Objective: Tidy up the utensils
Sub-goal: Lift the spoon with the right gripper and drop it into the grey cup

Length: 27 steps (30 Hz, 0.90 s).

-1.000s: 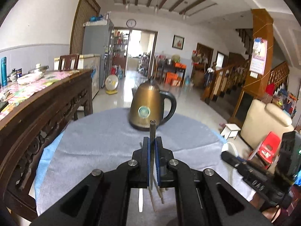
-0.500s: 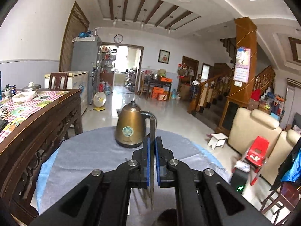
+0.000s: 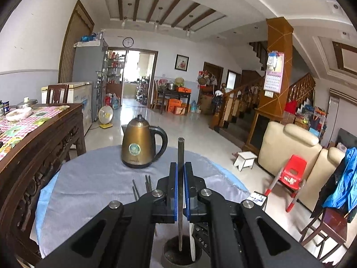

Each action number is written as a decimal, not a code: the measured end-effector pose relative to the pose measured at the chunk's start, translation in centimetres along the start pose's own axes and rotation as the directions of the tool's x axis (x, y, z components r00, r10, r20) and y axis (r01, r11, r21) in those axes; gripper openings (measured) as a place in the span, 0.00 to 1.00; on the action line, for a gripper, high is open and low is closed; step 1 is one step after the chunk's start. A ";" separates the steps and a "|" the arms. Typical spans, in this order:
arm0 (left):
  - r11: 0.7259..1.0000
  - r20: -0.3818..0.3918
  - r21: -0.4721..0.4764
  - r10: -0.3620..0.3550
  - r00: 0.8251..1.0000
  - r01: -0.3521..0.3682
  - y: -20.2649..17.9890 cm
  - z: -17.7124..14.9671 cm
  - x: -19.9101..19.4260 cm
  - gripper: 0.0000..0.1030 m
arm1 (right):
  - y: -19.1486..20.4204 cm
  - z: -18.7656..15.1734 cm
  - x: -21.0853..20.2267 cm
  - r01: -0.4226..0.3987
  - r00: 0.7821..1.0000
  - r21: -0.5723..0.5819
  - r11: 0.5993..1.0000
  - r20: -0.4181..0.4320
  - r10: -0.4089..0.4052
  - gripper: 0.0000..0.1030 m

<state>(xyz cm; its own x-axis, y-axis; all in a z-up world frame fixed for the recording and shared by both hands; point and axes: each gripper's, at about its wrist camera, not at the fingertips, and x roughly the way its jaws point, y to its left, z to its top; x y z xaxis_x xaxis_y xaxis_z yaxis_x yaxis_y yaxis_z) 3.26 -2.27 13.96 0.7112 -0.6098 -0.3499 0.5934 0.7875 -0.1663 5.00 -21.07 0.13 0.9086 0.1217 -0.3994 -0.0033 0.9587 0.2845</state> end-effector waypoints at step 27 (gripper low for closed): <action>0.978 -0.247 -0.080 0.167 0.954 -0.192 4.0 -7.0 1.4 0.46 | 4.3 0.6 -6.4 0.218 0.971 -0.230 0.948 -0.051 -0.235 0.50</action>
<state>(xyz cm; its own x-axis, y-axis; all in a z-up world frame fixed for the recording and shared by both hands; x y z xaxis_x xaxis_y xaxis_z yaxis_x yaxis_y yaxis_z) 3.95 0.62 6.34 0.6849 -0.4281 -0.5896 0.4135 0.8946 -0.1693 -0.58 -17.92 4.45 0.8614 -0.0942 -0.4991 0.0986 0.9950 -0.0177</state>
